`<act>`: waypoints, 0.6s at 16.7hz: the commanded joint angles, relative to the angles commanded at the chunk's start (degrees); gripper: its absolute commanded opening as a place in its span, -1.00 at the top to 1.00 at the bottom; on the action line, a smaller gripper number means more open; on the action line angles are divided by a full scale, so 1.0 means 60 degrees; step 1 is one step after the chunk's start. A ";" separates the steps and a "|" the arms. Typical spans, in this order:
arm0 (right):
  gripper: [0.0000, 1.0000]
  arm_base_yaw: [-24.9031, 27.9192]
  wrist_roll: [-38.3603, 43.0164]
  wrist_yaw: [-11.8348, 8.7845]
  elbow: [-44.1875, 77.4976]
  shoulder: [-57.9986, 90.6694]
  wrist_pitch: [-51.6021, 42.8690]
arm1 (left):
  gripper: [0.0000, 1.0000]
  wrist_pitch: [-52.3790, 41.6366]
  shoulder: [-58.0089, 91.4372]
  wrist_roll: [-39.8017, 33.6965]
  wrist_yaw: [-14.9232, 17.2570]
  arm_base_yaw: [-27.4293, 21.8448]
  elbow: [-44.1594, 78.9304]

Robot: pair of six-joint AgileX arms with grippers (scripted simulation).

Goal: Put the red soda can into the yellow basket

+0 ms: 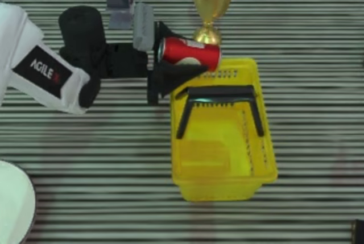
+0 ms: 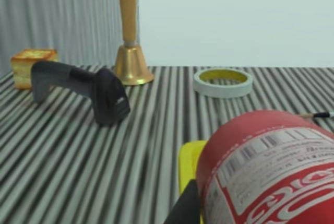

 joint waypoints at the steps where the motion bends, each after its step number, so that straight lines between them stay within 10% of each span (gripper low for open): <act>1: -1.00 0.0000 0.0000 0.0000 0.0000 0.0000 0.0000 | 1.00 0.0000 0.0000 0.0000 0.0000 0.0000 0.0000; 3: -1.00 0.0000 0.0000 0.0000 0.0000 0.0000 0.0000 | 1.00 0.0000 0.0000 0.0000 0.0000 0.0000 0.0000; 10: -1.00 0.0000 0.0000 0.0000 0.0000 0.0000 0.0000 | -0.06 0.0000 0.0000 0.0000 0.0000 0.0000 0.0000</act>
